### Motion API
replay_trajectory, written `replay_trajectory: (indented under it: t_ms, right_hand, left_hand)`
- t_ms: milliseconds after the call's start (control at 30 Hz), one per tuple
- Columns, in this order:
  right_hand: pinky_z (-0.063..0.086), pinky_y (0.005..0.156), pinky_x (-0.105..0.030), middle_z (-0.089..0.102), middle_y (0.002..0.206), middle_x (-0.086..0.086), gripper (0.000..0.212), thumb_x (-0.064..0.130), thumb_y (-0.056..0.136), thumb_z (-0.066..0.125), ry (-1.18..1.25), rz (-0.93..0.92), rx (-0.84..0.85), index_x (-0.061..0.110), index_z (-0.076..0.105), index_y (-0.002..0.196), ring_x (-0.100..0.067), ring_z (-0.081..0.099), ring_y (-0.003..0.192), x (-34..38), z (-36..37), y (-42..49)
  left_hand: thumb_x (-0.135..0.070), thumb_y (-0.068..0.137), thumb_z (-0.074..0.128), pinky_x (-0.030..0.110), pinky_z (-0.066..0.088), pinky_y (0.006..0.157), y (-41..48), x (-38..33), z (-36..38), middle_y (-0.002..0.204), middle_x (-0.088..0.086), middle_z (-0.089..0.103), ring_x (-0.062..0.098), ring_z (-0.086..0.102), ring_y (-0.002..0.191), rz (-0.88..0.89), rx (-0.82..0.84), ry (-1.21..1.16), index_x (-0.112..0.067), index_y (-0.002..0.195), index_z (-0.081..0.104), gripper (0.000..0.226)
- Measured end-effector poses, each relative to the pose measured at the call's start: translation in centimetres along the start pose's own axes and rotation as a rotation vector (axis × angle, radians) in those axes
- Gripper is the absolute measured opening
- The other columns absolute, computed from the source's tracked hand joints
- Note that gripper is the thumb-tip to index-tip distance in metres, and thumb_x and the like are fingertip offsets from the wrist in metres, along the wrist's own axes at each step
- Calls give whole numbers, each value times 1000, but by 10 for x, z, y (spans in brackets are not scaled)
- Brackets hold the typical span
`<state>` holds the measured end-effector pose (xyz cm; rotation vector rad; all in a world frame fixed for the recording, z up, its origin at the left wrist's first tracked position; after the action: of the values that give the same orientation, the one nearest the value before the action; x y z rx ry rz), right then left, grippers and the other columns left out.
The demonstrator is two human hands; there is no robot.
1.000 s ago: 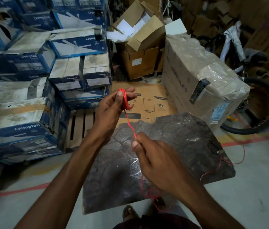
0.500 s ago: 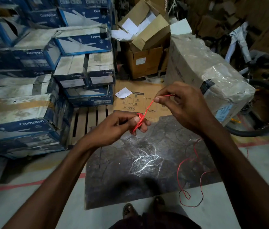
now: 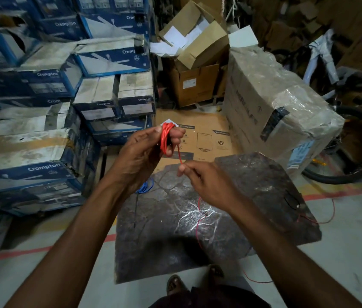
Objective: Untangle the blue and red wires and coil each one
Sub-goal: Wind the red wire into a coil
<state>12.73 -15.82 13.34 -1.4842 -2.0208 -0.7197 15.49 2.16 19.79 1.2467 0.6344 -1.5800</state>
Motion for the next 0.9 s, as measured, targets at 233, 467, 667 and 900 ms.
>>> replay_trajectory:
  t_ms: [233, 467, 667, 900]
  right_hand:
    - [51, 66, -35, 48, 53, 11, 46, 57, 107, 33, -102, 0, 42, 29, 69, 101, -6, 54, 57, 12, 14, -35]
    - [51, 66, -41, 68, 82, 5, 36, 52, 106, 25, -288, -103, 11, 28, 51, 99, -24, 66, 75, 40, -10, -64]
    - [49, 65, -41, 58, 85, 11, 26, 39, 107, 37, -291, -234, -190, 26, 58, 100, -18, 58, 75, 54, -72, -44]
    - [49, 67, -38, 59, 94, 10, 18, 40, 102, 62, -207, -225, -443, 31, 76, 107, -6, 55, 81, 37, -120, 5]
  left_hand:
    - [-17, 103, 47, 19, 53, 74, 24, 26, -1, 119, 16, 70, 15, 69, 102, 26, -301, -133, 14, 129, 54, 41]
    - [-22, 103, 54, 22, 55, 79, 30, 30, 0, 110, 5, 75, 13, 70, 104, 113, -382, 400, -8, 117, 71, 27]
    - [-22, 102, 54, 25, 55, 77, 23, 37, 4, 108, 2, 76, 6, 70, 94, 147, -201, 746, -14, 114, 73, 24]
    - [-20, 104, 50, 26, 54, 73, 13, 29, 20, 108, -4, 75, 11, 71, 90, 59, 40, 700, -6, 117, 72, 29]
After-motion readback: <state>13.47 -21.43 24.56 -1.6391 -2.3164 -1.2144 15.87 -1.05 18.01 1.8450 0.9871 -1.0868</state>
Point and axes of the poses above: each hand's wrist, its own y-axis towards the middle knuckle, its own z-axis out of the palm, x = y × z, the point moved 2 cm from there along y, towards the middle knuckle
